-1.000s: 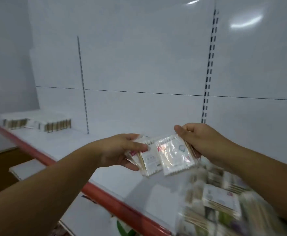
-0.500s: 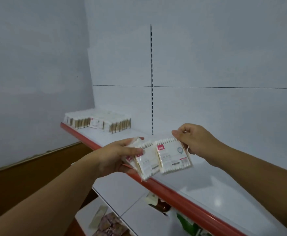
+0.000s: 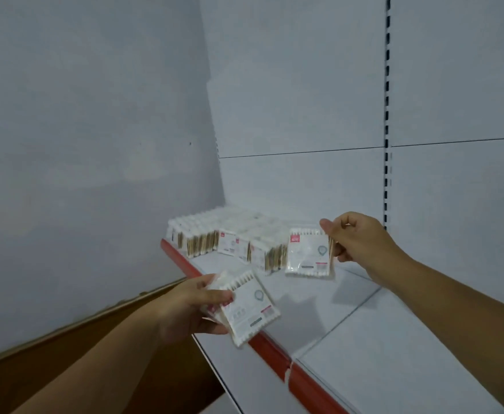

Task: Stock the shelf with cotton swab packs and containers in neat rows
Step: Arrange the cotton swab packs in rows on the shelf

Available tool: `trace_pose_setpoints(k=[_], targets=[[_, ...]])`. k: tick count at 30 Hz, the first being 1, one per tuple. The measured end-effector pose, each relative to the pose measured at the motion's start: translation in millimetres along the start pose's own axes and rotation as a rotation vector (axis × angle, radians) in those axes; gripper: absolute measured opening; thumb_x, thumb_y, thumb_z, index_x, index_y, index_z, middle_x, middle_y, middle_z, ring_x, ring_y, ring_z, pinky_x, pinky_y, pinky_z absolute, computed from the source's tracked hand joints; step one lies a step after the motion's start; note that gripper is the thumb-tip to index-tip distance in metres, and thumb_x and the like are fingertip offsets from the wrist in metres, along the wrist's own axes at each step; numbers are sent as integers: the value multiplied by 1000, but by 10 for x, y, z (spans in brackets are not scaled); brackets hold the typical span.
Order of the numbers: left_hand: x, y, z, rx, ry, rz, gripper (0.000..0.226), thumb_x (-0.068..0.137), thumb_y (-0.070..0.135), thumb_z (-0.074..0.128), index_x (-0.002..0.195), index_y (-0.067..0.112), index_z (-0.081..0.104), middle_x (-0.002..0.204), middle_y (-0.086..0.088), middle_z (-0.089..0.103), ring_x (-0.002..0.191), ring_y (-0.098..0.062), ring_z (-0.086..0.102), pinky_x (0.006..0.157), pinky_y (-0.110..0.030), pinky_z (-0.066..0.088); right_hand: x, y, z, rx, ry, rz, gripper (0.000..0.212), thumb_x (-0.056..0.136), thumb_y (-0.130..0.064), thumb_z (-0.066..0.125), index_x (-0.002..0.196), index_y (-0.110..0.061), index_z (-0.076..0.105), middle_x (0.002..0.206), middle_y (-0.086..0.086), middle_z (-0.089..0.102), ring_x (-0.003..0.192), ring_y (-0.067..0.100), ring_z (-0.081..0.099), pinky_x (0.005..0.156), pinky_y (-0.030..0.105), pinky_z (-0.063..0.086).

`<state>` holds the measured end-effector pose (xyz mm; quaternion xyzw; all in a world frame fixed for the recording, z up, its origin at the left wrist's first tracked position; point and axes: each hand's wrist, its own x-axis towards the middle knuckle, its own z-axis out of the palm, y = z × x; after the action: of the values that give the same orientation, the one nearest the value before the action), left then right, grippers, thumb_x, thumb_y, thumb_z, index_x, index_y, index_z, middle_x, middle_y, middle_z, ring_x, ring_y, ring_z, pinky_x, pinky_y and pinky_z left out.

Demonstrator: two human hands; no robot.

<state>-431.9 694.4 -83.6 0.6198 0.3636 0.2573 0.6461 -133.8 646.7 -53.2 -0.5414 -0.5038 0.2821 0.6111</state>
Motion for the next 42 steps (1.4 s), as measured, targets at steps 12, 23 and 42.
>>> trace_pose_setpoints(k=[12,23,42], targets=[[1408,-27,-1202,-47,-170,160,48,72,16,76,117,6,62,101,-12,71,89,-26,70,63,-28,60,1418,511,1560,-532,-33,-196,18,79,-31,76,74,-25,61,75,-7,66,62,12,67,59,26,52],[2751,-180,-2218,-65,-466,196,50,59,21,83,107,24,70,107,-8,72,98,-30,69,82,-47,55,2269,1060,2582,-1421,-5,-380,20,90,-36,59,92,-19,70,107,-2,59,94,13,48,63,23,29],[3050,-374,-2111,-5,-517,349,49,61,36,87,104,27,64,102,5,73,91,-10,70,70,-21,55,1236,641,2454,-797,220,228,27,62,-40,82,79,-35,61,73,-12,69,64,5,66,57,22,54]])
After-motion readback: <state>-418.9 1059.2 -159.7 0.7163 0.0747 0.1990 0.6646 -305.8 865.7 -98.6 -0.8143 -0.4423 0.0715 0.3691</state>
